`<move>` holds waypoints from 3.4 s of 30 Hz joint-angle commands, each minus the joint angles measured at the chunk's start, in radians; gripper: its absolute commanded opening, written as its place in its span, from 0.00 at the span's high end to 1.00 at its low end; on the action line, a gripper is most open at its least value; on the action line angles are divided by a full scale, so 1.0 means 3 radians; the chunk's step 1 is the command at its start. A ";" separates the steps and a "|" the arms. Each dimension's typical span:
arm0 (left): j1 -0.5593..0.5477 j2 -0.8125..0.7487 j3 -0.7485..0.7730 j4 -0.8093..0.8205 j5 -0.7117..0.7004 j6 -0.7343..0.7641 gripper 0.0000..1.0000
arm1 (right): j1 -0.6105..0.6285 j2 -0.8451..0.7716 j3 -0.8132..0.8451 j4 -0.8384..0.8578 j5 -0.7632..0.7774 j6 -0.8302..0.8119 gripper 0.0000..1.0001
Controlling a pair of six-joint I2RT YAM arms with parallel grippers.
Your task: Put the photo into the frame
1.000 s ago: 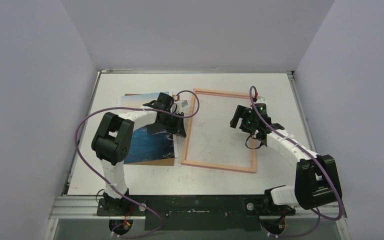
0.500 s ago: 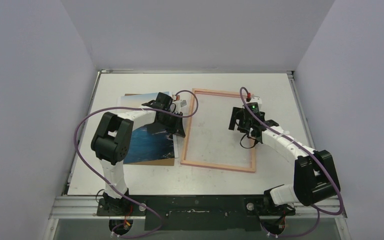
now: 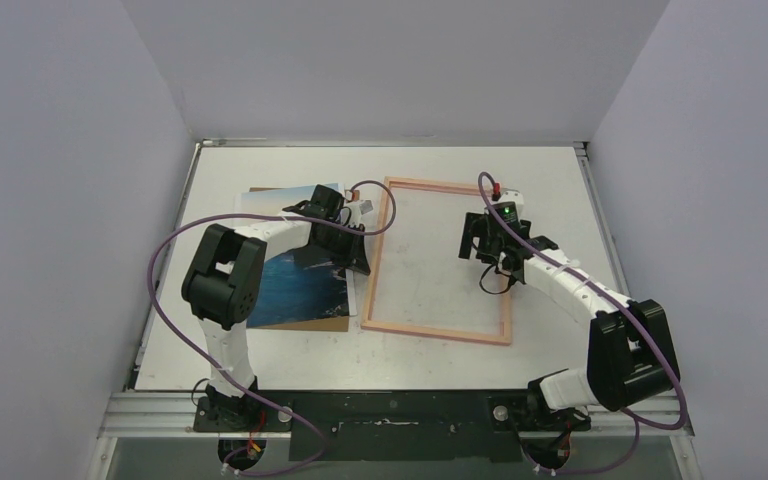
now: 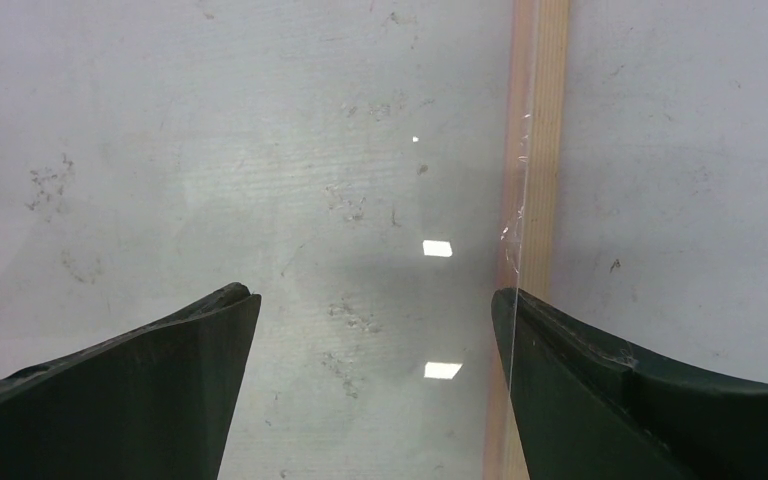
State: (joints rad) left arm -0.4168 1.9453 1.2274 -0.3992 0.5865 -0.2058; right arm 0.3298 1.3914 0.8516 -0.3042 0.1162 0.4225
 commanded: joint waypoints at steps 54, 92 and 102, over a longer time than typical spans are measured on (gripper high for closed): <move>0.0028 -0.0071 -0.0021 -0.0091 -0.0086 0.0072 1.00 | 0.0030 0.0128 -0.0144 0.0254 0.0290 0.0010 0.10; -0.0156 -0.0063 0.0016 0.0109 0.0263 -0.0130 1.00 | 0.0022 -0.0609 0.0180 -0.0083 0.0118 0.0192 0.10; 0.0312 -0.0601 0.0305 -0.0583 0.0429 0.0085 0.47 | 0.0409 -0.0664 0.0321 -0.0093 0.0265 0.0355 0.10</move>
State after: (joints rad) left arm -0.4290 1.9247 1.2472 -0.4660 0.6563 -0.2192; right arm 0.3595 1.2133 0.8867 -0.3466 0.1547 0.4961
